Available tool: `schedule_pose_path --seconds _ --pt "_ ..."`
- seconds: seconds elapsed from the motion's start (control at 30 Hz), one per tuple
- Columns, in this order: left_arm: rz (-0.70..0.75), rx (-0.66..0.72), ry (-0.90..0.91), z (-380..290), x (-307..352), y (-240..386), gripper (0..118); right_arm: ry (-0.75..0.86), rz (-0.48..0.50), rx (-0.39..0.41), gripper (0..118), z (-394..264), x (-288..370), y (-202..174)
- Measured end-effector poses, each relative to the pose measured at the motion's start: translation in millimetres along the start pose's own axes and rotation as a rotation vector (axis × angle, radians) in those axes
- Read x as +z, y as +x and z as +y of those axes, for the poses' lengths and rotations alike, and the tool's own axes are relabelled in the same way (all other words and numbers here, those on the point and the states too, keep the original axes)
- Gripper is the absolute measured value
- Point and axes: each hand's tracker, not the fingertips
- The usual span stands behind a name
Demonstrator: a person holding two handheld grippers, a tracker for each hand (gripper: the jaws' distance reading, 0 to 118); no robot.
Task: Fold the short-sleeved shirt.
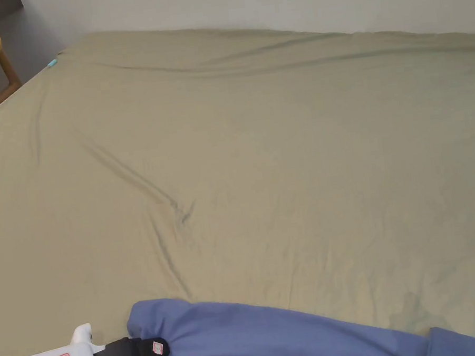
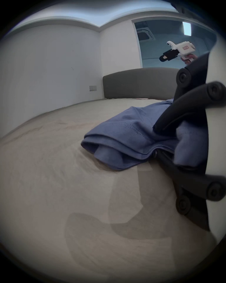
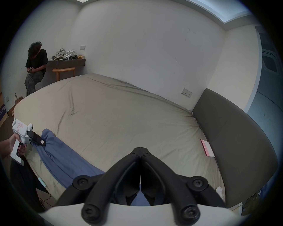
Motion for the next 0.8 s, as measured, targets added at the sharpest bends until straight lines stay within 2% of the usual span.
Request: schedule_pose_path --seconds 0.17,0.23,0.37,0.47,0.53,0.6,0.8 --pt "0.152 -0.191 0.043 -18 0 26 10 -0.001 -0.002 -0.018 2 -1 2 7" --pt "0.255 -0.323 0.077 -5 10 33 10 -0.002 -0.010 -0.016 2 -1 4 9" --pt "0.479 -0.540 0.073 -20 4 68 10 -0.006 -0.029 -0.008 2 -4 7 12" --pt "0.544 -0.679 0.098 -29 4 87 10 -0.009 -0.036 -0.008 2 -4 8 14" --pt "0.560 -0.706 0.121 -32 6 96 10 -0.009 -0.037 -0.012 2 -5 10 15" --pt "0.565 -0.662 0.150 -26 15 96 10 -0.007 -0.041 -0.011 2 -6 12 15" --pt "0.729 -0.613 0.258 -12 60 93 10 0.000 -0.043 -0.005 2 -5 17 16"
